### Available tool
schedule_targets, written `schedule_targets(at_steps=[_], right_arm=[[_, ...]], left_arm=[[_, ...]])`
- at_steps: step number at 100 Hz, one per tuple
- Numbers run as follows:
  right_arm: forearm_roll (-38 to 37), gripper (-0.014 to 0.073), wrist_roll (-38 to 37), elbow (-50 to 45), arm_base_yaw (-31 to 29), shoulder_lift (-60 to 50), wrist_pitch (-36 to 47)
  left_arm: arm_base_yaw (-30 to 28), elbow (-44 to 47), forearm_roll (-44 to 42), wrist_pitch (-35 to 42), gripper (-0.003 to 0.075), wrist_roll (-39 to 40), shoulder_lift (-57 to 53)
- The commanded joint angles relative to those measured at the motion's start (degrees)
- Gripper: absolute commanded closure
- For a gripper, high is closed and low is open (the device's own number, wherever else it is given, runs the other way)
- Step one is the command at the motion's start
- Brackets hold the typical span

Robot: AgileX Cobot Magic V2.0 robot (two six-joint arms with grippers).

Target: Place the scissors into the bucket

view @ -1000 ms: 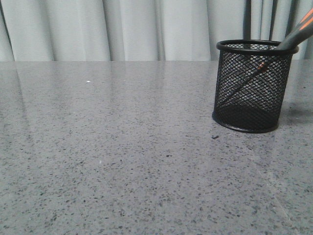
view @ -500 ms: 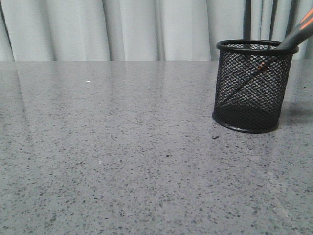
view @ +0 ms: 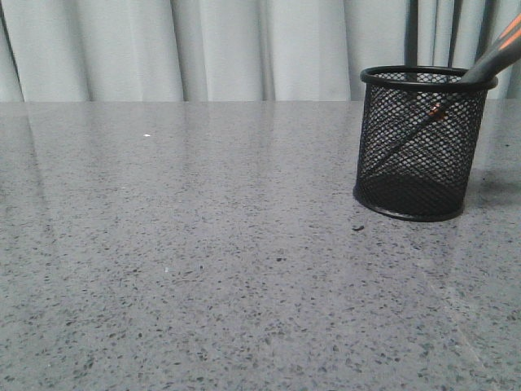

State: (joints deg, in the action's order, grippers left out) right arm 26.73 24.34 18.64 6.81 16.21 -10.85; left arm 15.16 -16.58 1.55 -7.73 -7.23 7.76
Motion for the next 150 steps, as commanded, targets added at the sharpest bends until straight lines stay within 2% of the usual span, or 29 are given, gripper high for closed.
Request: schedule_targets(at_steps=[1,18,28,64,75,150], right_arm=[[0.38,0.0664,0.72,1.66,-0.18,0.26,4.63],[0.38,0.0664,0.72,1.66,-0.18,0.26,4.63],[0.38,0.0664,0.72,1.66,-0.18,0.26,4.63],[0.38,0.0664,0.72,1.66,-0.18,0.26,4.63],[0.38,0.0664,0.72,1.66,-0.18,0.26,4.63],[0.38,0.0664,0.72,1.66,-0.18,0.36,4.63]], left_arm=[[-0.24,-1.41,0.59,4.7,0.0741,0.6,0.62],[-0.78,0.2,0.45,4.8,0.0741,1.05,0.62],[-2.88,3.45,2.29,4.91,0.0741,5.66,0.23],[-9.71,14.15,4.45,5.18,0.0741,5.7,-7.88],[-9.98,17.81,4.45,8.9,0.0741,5.7,-9.56],[-9.98,17.57,5.0,7.73,0.0741,5.21,-9.44]])
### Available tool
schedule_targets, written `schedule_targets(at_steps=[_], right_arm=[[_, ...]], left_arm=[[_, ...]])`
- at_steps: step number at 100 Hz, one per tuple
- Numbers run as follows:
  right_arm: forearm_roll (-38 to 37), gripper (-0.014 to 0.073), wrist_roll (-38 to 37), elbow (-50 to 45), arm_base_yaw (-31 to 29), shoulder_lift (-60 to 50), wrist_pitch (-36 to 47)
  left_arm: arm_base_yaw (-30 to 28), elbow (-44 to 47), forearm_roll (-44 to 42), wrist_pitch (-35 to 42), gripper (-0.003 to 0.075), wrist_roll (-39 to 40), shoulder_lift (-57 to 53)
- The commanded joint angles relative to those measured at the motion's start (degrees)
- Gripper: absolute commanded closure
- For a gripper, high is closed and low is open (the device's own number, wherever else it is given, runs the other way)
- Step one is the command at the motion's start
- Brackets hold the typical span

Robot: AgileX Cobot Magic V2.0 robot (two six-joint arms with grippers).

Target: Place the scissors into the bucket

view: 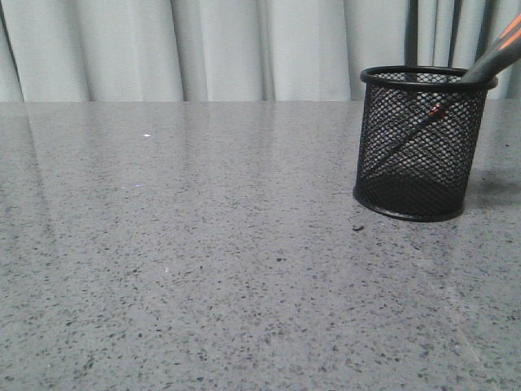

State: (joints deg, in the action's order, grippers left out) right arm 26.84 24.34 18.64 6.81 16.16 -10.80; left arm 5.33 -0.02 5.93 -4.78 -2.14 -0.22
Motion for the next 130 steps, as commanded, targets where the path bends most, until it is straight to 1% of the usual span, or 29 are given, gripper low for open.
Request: schedule_targets(at_steps=[1,38,44,48,52,60,63,68,83,100,104,113,123,130], right_arm=[[0.28,0.0664,0.72,1.66,-0.18,0.41,4.58],[0.0,0.0664,0.72,1.51,-0.18,0.41,4.72],[-3.35,0.0664,0.72,1.01,-0.18,0.41,4.82],[-4.32,0.0664,-1.04,0.13,-0.18,0.41,6.39],[-7.38,0.0664,-4.97,-1.35,-0.18,0.41,8.75],[-18.33,0.0664,-13.71,-4.5,-0.37,0.19,12.92],[-20.9,0.0664,-16.44,-5.64,-0.73,-0.11,13.34],[-22.84,0.0664,-18.59,-7.66,-1.47,-1.05,12.54],[-23.94,0.0664,-18.59,-13.91,-3.23,-6.47,11.76],[-24.92,0.0664,-18.59,-20.82,-3.76,-15.73,11.71],[-25.42,0.0664,-18.59,-20.71,-3.97,-17.76,7.5],[-26.84,0.0664,-18.59,-20.72,-4.32,-17.56,6.67],[-26.84,0.0664,-18.59,-20.72,-4.44,-17.77,4.28],[-26.84,0.0664,-18.59,-20.72,-4.44,-17.77,4.17]], left_arm=[[-0.14,1.01,0.62,4.78,0.0741,0.12,-1.46],[-0.14,1.01,0.62,4.78,0.0741,0.12,-1.46],[-0.14,1.01,0.62,4.78,0.0741,0.12,-1.46],[-0.14,1.01,0.62,4.78,0.0741,0.12,-1.46],[-0.14,1.01,0.62,4.78,0.0741,0.12,-1.46],[-0.14,1.01,0.62,4.78,0.0741,0.12,-1.46],[-0.14,1.01,0.62,4.78,0.0741,0.12,-1.46],[-0.14,1.01,0.62,4.78,0.0741,0.12,-1.46],[-0.14,1.01,0.62,4.78,0.0741,0.12,-1.46],[-0.14,1.01,0.62,4.78,0.0741,0.12,-1.46],[-0.14,1.01,0.62,4.78,0.0741,0.12,-1.46],[-0.14,1.01,0.62,4.78,0.0741,0.12,-1.46],[-0.14,1.01,0.62,4.78,0.0741,0.12,-1.46],[-0.14,1.01,0.62,4.78,0.0741,0.12,-1.46]])
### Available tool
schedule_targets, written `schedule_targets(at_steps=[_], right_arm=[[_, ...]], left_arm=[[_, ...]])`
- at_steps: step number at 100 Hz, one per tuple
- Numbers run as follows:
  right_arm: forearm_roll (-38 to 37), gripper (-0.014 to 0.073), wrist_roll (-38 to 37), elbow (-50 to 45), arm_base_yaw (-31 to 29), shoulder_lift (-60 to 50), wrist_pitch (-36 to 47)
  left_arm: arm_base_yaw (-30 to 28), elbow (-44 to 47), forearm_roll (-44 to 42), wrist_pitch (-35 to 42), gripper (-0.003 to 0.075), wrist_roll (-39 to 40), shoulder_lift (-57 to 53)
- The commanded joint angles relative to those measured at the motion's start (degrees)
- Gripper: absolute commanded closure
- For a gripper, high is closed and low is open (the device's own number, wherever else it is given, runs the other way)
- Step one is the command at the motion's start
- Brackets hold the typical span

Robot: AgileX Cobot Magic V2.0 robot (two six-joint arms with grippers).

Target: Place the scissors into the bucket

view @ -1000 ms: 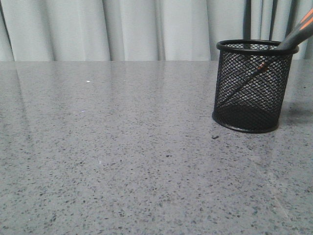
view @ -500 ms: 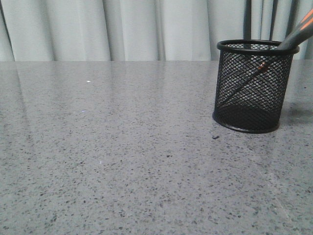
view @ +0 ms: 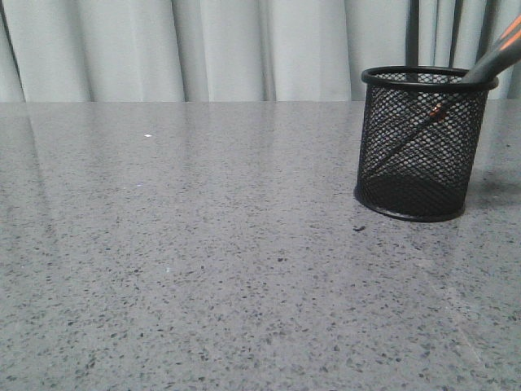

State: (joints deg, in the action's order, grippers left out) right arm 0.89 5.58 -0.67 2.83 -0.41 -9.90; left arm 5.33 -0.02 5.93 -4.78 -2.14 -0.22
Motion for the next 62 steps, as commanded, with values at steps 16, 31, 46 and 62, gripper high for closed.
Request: schedule_targets(at_steps=[16,31,46,62], right_arm=[[-0.89,0.0664,0.16,-1.41,-0.46,-1.2,4.57],[-0.89,0.0664,0.16,-1.41,-0.46,-1.2,4.56],[-0.89,0.0664,0.16,-1.41,-0.46,-1.2,4.56],[-0.89,0.0664,0.16,-1.41,-0.46,-1.2,4.56]], left_arm=[[-0.14,1.01,0.62,4.78,0.0741,0.12,-1.46],[-0.14,1.01,0.62,4.78,0.0741,0.12,-1.46],[-0.14,1.01,0.62,4.78,0.0741,0.12,-1.46],[-0.14,1.01,0.62,4.78,0.0741,0.12,-1.46]])
